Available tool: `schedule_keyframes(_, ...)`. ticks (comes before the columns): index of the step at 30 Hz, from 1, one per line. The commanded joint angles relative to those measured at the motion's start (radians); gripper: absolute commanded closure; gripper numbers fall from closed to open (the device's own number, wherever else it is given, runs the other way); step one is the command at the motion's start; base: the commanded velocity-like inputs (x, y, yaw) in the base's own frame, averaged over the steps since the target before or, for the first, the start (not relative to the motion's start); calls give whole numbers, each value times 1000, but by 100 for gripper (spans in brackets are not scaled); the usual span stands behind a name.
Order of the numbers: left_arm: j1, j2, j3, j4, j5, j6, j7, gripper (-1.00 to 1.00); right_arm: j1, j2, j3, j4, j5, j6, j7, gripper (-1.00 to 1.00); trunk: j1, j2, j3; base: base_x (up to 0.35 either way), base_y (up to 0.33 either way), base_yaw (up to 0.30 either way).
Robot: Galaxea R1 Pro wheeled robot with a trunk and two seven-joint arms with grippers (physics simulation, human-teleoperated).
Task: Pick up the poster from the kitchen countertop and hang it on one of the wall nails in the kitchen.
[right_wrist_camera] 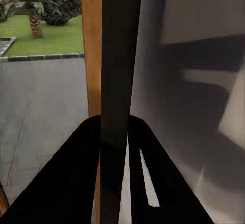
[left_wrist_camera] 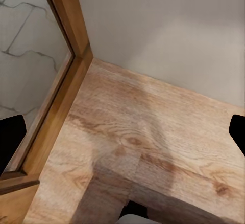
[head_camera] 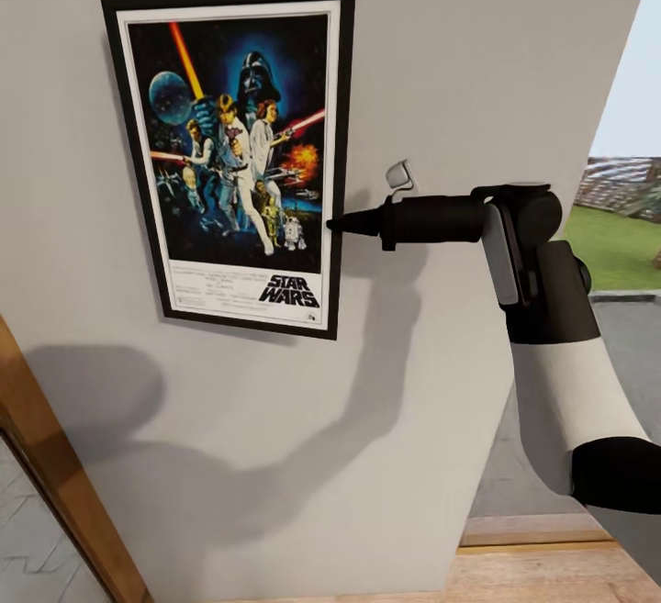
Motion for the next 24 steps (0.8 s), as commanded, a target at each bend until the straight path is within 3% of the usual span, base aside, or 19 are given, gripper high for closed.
schedule_keyframes(1,0,0,2,-1,10,0,-8,-100,1,-1,1,0,-8,9,1,100,0,-1,0,0,1,0)
schedule_keyframes(24,0,0,2,-1,10,0,-7,-100,24,-2,1,-12,-8,8,1,100,0,-1,0,0,0,0)
